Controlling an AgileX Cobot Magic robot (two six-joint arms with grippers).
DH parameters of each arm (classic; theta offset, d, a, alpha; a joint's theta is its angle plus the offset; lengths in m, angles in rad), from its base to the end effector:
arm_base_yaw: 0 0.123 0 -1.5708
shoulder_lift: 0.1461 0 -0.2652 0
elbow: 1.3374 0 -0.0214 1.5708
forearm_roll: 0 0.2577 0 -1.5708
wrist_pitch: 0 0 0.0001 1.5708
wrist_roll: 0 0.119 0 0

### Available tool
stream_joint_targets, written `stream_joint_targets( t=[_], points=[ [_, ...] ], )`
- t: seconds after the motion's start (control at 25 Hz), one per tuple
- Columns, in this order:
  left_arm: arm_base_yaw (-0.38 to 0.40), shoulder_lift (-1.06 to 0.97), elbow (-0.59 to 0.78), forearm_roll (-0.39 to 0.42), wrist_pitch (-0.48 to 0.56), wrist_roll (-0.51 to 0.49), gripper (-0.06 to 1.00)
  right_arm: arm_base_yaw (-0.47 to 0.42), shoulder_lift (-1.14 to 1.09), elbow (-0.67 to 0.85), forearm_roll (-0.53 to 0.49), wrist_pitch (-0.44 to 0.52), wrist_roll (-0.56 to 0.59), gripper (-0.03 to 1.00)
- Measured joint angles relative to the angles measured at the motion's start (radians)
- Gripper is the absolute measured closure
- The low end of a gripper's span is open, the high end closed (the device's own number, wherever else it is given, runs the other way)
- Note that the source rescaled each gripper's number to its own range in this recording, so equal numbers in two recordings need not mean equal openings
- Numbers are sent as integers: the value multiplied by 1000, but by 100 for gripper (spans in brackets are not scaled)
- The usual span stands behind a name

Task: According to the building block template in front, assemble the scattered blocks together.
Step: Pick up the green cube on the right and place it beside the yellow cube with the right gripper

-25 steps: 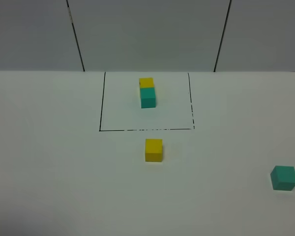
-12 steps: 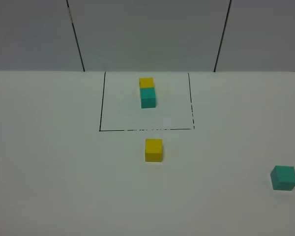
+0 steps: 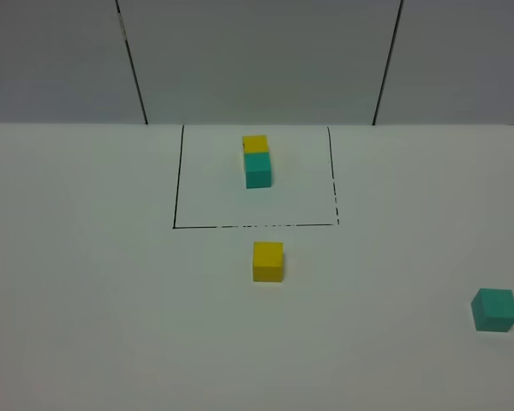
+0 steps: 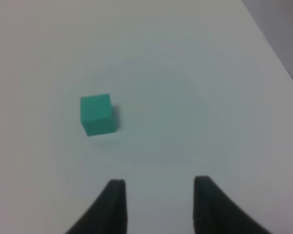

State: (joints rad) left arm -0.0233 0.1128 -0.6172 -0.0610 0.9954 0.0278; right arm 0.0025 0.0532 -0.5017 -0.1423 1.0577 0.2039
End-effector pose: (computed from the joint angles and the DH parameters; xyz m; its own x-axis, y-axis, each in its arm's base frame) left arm 0.0547 -0.0074 0.3057 -0.3923 0.0037 -0.9198 0.0682 0.9974 -0.0250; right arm 0.0533 -0.0146 0.2670 -0.4764 0.1311 -0.8694 0.1699 0.9839 0.0552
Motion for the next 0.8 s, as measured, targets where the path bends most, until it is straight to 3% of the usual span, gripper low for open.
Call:
stream_joint_targets(
  t=[0.28,0.8],
  points=[
    [0,-97,86,-15,4,1,7,0,0,0,0,0,1,97],
    [0,-117,113,-37,34,2,7,0,0,0,0,0,0,97]
  ],
)
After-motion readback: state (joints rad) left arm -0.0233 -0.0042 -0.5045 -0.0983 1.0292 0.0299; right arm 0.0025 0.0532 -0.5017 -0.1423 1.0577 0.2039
